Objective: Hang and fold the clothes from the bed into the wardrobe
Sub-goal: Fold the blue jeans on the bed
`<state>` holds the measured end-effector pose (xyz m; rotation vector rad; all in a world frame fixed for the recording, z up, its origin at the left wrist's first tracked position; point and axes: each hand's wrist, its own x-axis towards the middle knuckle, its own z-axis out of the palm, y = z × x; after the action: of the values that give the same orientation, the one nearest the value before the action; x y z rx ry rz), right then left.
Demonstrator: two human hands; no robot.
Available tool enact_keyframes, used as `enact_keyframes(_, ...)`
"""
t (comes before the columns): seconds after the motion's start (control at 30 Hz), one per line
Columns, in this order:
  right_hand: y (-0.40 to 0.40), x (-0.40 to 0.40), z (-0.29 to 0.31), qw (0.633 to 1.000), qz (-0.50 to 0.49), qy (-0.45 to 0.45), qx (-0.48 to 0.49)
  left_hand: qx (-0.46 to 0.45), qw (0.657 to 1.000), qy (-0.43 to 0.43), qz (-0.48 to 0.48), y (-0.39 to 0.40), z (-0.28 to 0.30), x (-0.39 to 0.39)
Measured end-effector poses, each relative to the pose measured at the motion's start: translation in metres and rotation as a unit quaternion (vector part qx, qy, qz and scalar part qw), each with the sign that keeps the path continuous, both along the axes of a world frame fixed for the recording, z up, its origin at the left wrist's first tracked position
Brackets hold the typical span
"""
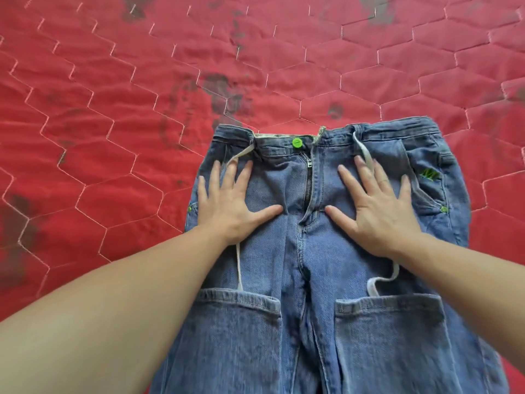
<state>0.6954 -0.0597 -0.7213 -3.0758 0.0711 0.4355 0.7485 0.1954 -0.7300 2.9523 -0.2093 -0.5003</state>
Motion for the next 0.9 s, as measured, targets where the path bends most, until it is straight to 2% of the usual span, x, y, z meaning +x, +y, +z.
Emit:
enact_keyframes(0.07,0.004,0.004,0.008,1.000,0.007,0.009,-0.018,0.016,1.000,0.011,-0.003,-0.002,0.007,0.002)
enact_keyframes(0.13,0.008,0.011,0.021,0.998,0.026,-0.043,-0.027,-0.001,0.997,-0.069,-0.032,-0.002,0.014,0.003)
enact_keyframes(0.2,0.012,0.023,0.034,0.989,0.032,-0.138,0.035,-0.110,0.975,-0.192,-0.021,-0.005,0.022,0.004)
enact_keyframes(0.23,0.012,0.030,0.039,0.979,0.003,-0.175,0.100,-0.188,0.961,-0.203,0.027,-0.007,0.025,0.006)
enact_keyframes(0.3,0.009,0.044,0.046,0.952,-0.088,-0.195,0.219,-0.313,0.931,-0.119,0.143,-0.013,0.029,0.013)
enact_keyframes(0.37,0.002,0.055,0.049,0.935,-0.157,-0.197,0.249,-0.336,0.922,-0.032,0.189,-0.019,0.031,0.021)
enact_keyframes(0.43,-0.010,0.064,0.050,0.941,-0.177,-0.187,0.217,-0.298,0.942,-0.018,0.151,-0.020,0.036,0.030)
enact_keyframes(0.5,-0.018,0.072,0.053,0.957,-0.159,-0.162,0.181,-0.239,0.964,-0.052,0.099,-0.019,0.044,0.040)
enact_keyframes(0.63,-0.013,0.089,0.063,0.994,-0.030,-0.059,0.086,-0.198,0.972,-0.122,0.039,-0.023,0.057,0.064)
enact_keyframes(0.67,-0.008,0.094,0.064,0.997,-0.026,-0.023,0.069,-0.170,0.977,-0.126,0.014,-0.026,0.057,0.069)
enact_keyframes(0.73,0.000,0.105,0.062,0.994,-0.087,0.027,0.066,-0.068,0.991,-0.112,-0.034,-0.028,0.053,0.077)
enact_keyframes(0.8,0.006,0.112,0.054,0.988,-0.130,0.062,0.055,-0.005,0.998,-0.057,-0.035,-0.027,0.051,0.085)
enact_keyframes(0.9,0.007,0.119,0.049,0.989,-0.112,0.093,-0.004,0.082,0.994,-0.034,-0.062,-0.024,0.048,0.093)
